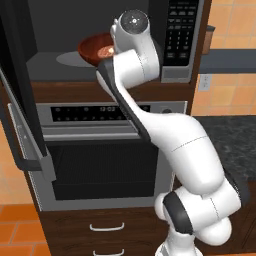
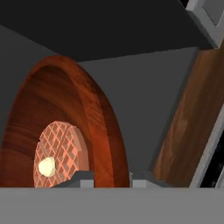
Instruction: Open the microwave, place the bowl with waffle inside the microwave, then close the microwave door and turn it on.
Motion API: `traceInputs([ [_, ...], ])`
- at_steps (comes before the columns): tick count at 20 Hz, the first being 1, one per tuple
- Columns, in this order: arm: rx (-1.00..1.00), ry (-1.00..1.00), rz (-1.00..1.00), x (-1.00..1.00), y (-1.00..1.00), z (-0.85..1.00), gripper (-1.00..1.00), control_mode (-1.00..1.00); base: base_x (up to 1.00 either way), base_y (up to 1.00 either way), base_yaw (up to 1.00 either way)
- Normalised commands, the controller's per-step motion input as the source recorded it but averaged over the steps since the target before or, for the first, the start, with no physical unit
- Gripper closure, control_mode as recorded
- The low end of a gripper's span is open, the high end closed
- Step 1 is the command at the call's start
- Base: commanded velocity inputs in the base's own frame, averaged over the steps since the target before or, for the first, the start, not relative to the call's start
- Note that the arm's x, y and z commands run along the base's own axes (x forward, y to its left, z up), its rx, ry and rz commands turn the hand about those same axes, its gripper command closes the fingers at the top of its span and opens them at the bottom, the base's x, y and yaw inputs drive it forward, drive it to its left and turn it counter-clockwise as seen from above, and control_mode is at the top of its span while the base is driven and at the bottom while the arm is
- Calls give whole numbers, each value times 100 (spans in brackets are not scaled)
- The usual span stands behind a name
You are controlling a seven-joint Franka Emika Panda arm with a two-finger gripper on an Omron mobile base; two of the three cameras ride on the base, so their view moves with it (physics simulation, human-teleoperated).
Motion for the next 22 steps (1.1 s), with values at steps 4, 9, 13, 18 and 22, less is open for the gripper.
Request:
traceInputs([
  [4,12,0,0,100,0,-9,100,-100,0,0,0],
  [9,9,0,0,78,5,-11,100,-100,0,0,0],
  [13,5,0,0,41,22,-19,100,-100,0,0,0],
  [18,6,-2,0,38,24,-8,100,-100,0,0,0],
  [22,5,0,0,63,3,-16,100,-100,0,0,0],
])
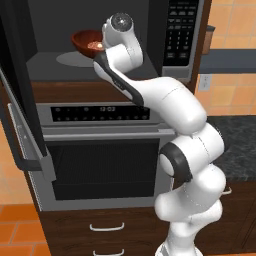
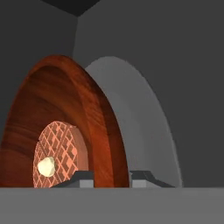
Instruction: Open the microwave, place the bowl with waffle inside the microwave, then close the microwave door and turn it on.
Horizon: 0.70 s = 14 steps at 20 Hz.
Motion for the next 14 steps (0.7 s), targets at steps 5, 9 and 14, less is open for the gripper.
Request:
traceInputs([
  [5,1,1,0,46,16,-36,100,-100,0,0,0],
  [9,0,4,0,41,30,-57,-100,-100,0,0,0],
  [14,1,0,0,37,9,-39,-100,-100,0,0,0],
])
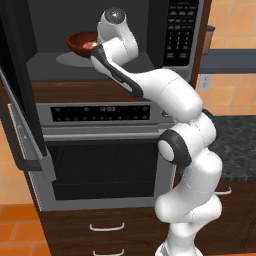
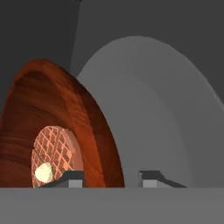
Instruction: Open the microwave, place the bowl with waffle inside the microwave, then close the microwave door and turn it on.
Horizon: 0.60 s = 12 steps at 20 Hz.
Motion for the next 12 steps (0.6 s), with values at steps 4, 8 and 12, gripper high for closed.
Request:
traceInputs([
  [4,9,-37,0,-24,0,-1,-100,-100,0,0,0],
  [8,11,-78,4,-100,-2,-2,-100,-100,0,0,0],
  [12,7,-51,0,-100,-28,-10,-100,-100,0,0,0],
])
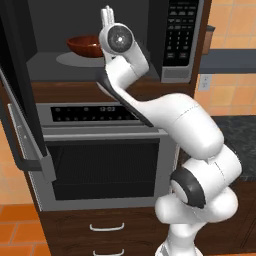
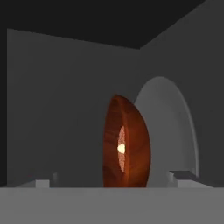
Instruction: Open the microwave, place the bowl with waffle inside the microwave, then close the microwave door and turn it on.
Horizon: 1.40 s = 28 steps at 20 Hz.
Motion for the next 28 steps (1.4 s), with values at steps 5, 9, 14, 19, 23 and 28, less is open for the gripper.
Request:
traceInputs([
  [5,0,-43,0,-100,-27,-3,-100,-100,0,0,0],
  [9,0,-42,0,-100,-1,2,-100,-100,0,0,0],
  [14,0,-16,0,-100,0,15,-100,-100,0,0,0],
  [19,11,0,-4,-100,0,10,-100,-100,0,0,0],
  [23,14,13,-13,-100,0,8,-100,-100,0,0,0],
  [28,-10,25,-23,-94,-4,-25,-100,-100,0,0,0],
])
